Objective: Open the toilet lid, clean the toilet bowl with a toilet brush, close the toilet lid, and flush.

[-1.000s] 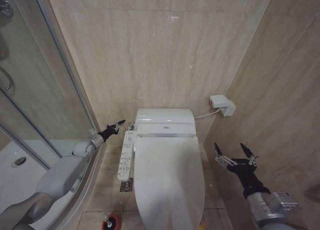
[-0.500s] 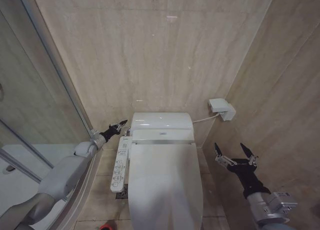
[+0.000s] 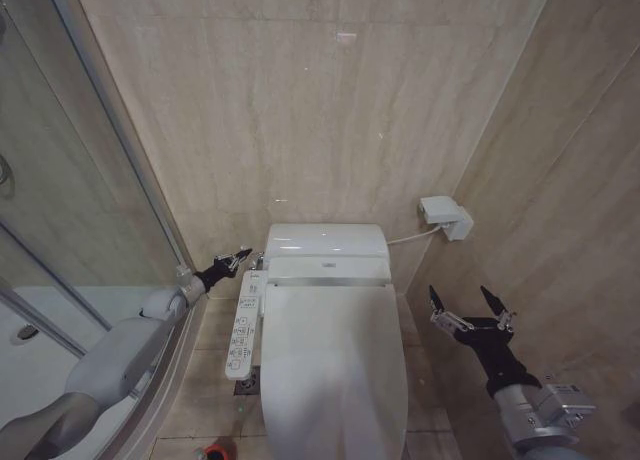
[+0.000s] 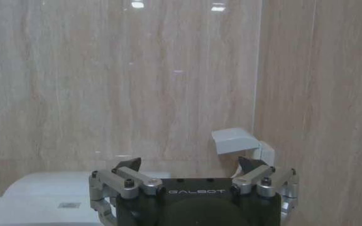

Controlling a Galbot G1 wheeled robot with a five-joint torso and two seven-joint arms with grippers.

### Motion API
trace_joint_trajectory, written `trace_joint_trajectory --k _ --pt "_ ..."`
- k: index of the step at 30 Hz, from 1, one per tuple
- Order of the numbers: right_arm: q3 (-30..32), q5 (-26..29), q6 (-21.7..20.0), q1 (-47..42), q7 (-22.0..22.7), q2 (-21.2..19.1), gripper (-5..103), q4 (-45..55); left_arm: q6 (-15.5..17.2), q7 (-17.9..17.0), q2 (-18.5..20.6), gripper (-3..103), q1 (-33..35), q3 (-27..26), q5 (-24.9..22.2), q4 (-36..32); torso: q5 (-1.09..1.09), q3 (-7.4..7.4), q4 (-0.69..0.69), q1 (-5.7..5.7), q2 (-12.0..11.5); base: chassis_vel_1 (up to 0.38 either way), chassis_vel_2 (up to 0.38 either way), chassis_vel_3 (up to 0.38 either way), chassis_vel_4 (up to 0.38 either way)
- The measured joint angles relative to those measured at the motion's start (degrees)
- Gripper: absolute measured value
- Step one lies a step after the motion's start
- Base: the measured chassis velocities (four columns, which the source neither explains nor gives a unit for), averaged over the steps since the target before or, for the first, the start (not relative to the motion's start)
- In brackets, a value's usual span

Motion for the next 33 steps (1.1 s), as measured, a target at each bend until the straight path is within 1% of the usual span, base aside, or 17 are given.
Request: trace_joint_trajectory --k 2,5,13,16,18,23,25,33 --pt "0.0 0.0 0.0 0.0 0.0 0.0 100 0.0 0.0 0.2 -0.04 0 -0.01 0.02 0.0 0.25 0.0 0.0 0.0 0.0 0.0 0.0 0.0 0.0 0.0" --pt "0.0 0.0 0.0 0.0 0.0 0.0 100 0.0 -0.12 1.75 -0.81 0 -0.7 0.08 0.07 2.89 0.01 0.0 0.0 0.0 0.0 0.0 0.0 0.0 0.0" --pt "0.0 0.0 0.0 0.0 0.0 0.0 100 0.0 -0.69 3.9 -2.16 0 -1.8 0.06 0.17 6.18 0.01 0.0 -0.01 0.0 0.0 0.0 0.0 0.0 0.0" --pt "0.0 0.0 0.0 0.0 0.0 0.0 100 0.0 -0.95 3.98 -2.28 0 -1.69 -0.34 0.29 6.84 0.0 0.0 -0.02 0.0 0.0 0.0 0.0 0.0 0.0" --pt "0.0 0.0 0.0 0.0 0.0 0.0 100 0.0 -1.29 3.96 -2.24 0 -1.3 -1.14 0.41 7.43 0.01 0.0 0.01 0.0 0.0 0.0 0.0 0.0 0.0" --pt "0.0 0.0 0.0 0.0 0.0 0.0 100 0.0 -1.61 3.96 -2.42 0 -1.48 -1.58 0.53 8.49 0.01 0.0 0.02 0.0 0.0 0.0 0.0 0.0 0.0" --pt "0.0 0.0 0.0 0.0 0.0 0.0 100 0.0 -1.7 3.87 -2.68 0 -1.73 -1.63 0.68 9.04 0.01 0.0 -0.01 0.0 0.0 0.0 0.0 0.0 0.0" --pt "0.0 0.0 0.0 0.0 0.0 0.0 100 0.0 -1.84 3.94 -3.6 0 -1.72 -1.88 1.7 9.51 0.0 0.0 -0.01 0.0 0.0 0.0 0.0 0.0 0.0"
